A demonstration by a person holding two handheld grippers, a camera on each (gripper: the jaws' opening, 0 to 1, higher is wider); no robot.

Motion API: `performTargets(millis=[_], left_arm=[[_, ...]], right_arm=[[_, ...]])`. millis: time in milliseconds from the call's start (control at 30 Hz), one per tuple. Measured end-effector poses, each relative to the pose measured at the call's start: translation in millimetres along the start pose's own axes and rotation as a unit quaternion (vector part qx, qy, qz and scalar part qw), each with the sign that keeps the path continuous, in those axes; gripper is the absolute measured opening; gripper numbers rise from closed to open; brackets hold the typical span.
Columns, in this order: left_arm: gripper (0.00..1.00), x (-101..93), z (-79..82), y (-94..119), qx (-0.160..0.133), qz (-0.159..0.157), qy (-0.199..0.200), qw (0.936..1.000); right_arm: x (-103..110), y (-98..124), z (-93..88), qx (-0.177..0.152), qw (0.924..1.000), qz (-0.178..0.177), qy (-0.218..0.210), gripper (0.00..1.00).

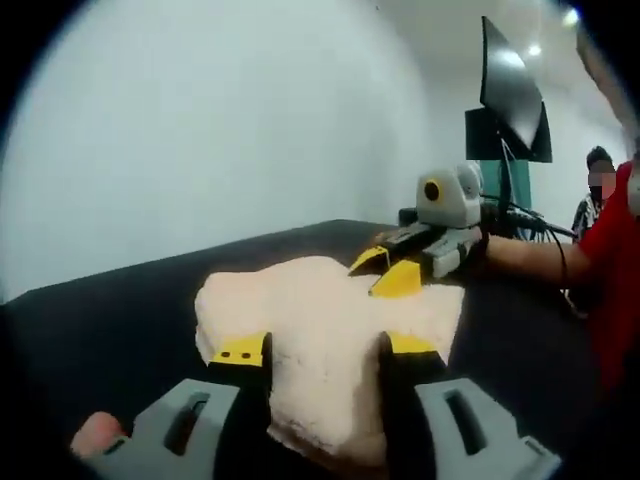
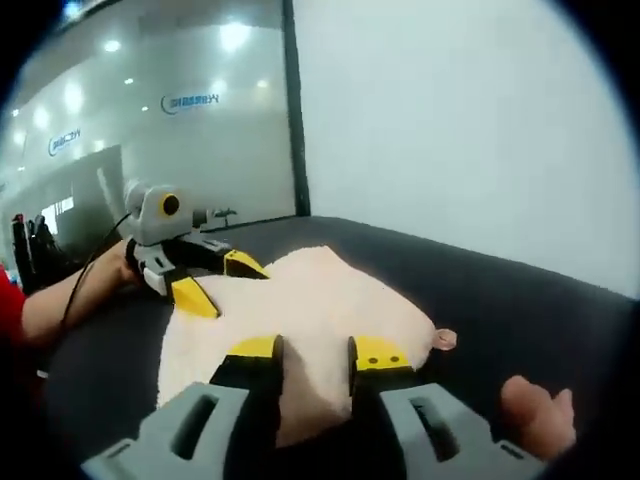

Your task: Fold the towel on the table until its edges align and the towel forms a compact rectangular stack.

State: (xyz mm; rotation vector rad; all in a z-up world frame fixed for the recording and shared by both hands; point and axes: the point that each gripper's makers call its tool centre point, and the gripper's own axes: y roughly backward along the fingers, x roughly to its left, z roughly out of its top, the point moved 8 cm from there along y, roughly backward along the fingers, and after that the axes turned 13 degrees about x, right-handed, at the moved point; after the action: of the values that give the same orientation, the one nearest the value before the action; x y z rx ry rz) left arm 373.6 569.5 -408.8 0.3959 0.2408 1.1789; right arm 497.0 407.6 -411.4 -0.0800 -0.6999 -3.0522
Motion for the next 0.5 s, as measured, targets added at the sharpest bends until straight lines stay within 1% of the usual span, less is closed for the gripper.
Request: performTargets(millis=[33,67,100,133,167,200,233,267,300,333,367,400,433,467,500], left_arm=[[0.34,0.9,8.0,0,-0.022,0.007,0.002,0.9997],[0.33,2.1,16.7,0,-0.050,0.014,0.012,0.9986],[0.35,4.6,23.6,1,-0.077,0.023,0.025,0.9965],[0.36,7.9,29.2,1,-0.099,0.039,0.037,0.9937],[0.36,13.7,32.4,-1,-0.115,0.062,0.053,0.9900],[0.36,19.9,31.5,-4,-0.114,0.081,0.063,0.9881],[0.36,29.0,27.4,-10,-0.097,0.110,0.065,0.9871],[0.36,34.0,25.1,-13,-0.092,0.124,0.069,0.9856],[0.36,40.7,20.8,-18,-0.077,0.144,0.070,0.9841],[0.36,42.4,19.0,-23,-0.069,0.150,0.070,0.9837],[0.36,40.3,16.5,-28,-0.056,0.152,0.070,0.9843],[0.35,36.1,12.1,-32,-0.036,0.148,0.073,0.9856],[0.35,30.7,7.4,-35,-0.022,0.147,0.089,0.9849],[0.35,25.0,1.6,-35,-0.009,0.156,0.103,0.9823],[0.35,22.6,-2.2,-35,0.002,0.152,0.127,0.9802]], right_arm=[[0,1,2.9,-0.006,0.9999,0.001,-0.011,0.24],[-1,2,9.4,-0.033,0.9991,-0.001,-0.026,0.24],[-2,4,17.1,-0.063,0.9973,-0.002,-0.036,0.24],[-3,4,22.6,-0.084,0.9951,-0.002,-0.051,0.24],[-5,3,24.6,-0.088,0.9939,-0.009,-0.066,0.23],[-5,1,24.1,-0.074,0.9957,-0.018,-0.053,0.23],[-8,-2,25.7,-0.076,0.9953,-0.050,-0.035,0.24],[-9,-4,26.6,-0.081,0.9946,-0.060,-0.027,0.25],[-10,-9,27.7,-0.089,0.9929,-0.074,-0.025,0.26],[-12,-13,26.8,-0.087,0.9920,-0.084,-0.035,0.28],[-11,-15,24.9,-0.080,0.9927,-0.082,-0.038,0.29],[-9,-18,23.1,-0.077,0.9931,-0.078,-0.042,0.28],[-6,-22,19.5,-0.062,0.9940,-0.076,-0.047,0.28],[-7,-24,13.4,-0.035,0.9946,-0.089,-0.041,0.28],[-6,-27,10.1,-0.028,0.9946,-0.095,-0.029,0.27]])
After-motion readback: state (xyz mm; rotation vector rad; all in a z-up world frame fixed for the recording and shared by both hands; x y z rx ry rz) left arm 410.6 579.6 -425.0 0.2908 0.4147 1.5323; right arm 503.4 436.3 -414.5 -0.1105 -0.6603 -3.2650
